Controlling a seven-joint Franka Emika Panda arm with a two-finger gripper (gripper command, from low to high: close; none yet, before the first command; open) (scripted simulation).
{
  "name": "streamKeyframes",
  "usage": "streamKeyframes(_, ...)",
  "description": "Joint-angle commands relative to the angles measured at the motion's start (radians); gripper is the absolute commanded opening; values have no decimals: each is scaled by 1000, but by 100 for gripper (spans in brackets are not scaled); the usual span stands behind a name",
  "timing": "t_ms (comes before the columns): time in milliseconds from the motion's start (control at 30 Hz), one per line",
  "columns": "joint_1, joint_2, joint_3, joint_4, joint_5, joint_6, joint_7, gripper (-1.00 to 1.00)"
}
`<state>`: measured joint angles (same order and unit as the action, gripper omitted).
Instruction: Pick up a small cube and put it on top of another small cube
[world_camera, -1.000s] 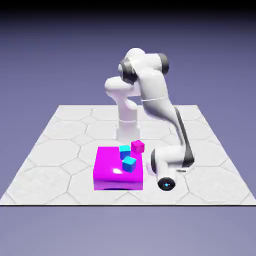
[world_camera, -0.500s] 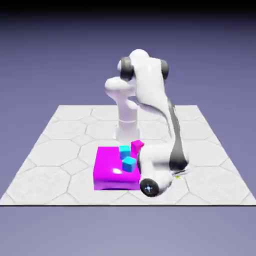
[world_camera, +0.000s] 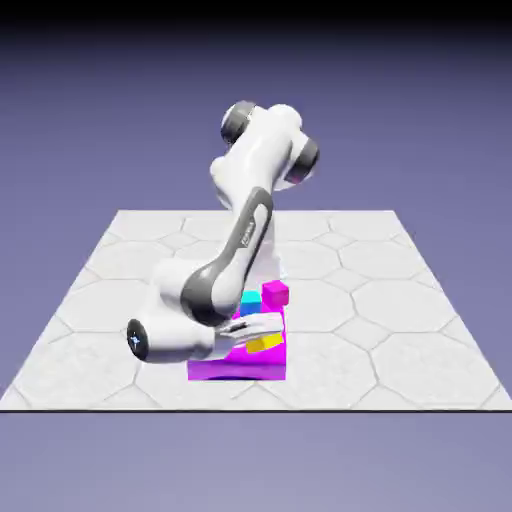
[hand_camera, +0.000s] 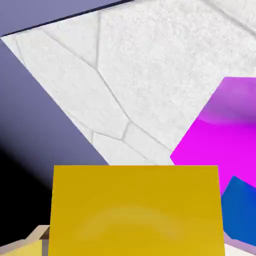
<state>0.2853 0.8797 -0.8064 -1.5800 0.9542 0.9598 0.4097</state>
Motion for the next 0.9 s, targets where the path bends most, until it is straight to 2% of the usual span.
streamKeyframes(0, -3, 7, -36, -9, 0, -20, 8, -100)
streamKeyframes(100, 13, 44, -145, -41, -6, -84, 16, -100)
streamKeyframes(533, 462, 450, -612, -245, -165, -422, -212, -100)
streamKeyframes(733, 600, 483, -590, -416, -110, -369, -230, -100)
streamKeyframes(767, 600, 483, -590, -416, -110, -369, -230, 100)
streamKeyframes(867, 542, 469, -599, -344, -133, -391, -222, 100)
